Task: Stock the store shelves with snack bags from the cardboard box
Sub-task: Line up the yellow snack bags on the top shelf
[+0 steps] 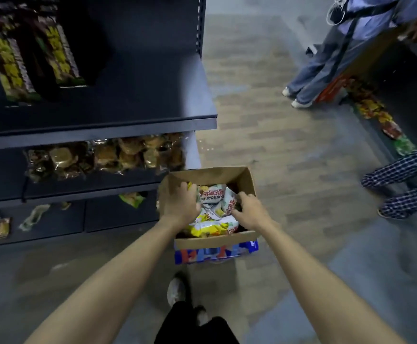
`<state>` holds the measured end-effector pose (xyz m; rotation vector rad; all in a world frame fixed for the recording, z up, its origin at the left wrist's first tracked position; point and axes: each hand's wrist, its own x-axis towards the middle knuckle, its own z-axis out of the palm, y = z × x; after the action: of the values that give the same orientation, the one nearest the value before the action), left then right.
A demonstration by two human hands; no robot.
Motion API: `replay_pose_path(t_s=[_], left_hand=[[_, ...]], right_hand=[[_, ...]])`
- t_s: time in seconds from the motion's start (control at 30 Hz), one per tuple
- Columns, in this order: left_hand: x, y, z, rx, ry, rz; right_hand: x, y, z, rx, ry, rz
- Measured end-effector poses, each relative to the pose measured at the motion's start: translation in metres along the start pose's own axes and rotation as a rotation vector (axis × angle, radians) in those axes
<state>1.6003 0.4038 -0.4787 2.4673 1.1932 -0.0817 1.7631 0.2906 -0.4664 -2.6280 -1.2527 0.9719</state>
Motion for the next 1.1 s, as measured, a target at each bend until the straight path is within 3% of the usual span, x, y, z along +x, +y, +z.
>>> replay_pose_path(t_s=[0.3, 0.6, 0.73, 0.93, 1.1], left_hand=[[0.043, -0.024, 0.122, 0.132, -0.156, -0.054], [0.135, -0.024, 0.217, 0.227, -0.089, 0.135], [0.162, -0.025, 0.236, 0.309, -0.014, 0.168], [0.186, -0.018, 0.253, 0.312, -0.037, 0.036], [0.199, -0.017, 0.257, 0.312, -0.094, 0.066]], right_hand=[[0.082, 0.037, 0.096, 0.006, -0.044, 0.038], [0.179, 0.069, 0.161, 0.131, -0.033, 0.275], [0.207, 0.072, 0.181, 0.233, 0.000, 0.347], [0.227, 0.070, 0.188, 0.173, 0.108, 0.404], [0.233, 0.070, 0.190, 0.207, 0.138, 0.411]])
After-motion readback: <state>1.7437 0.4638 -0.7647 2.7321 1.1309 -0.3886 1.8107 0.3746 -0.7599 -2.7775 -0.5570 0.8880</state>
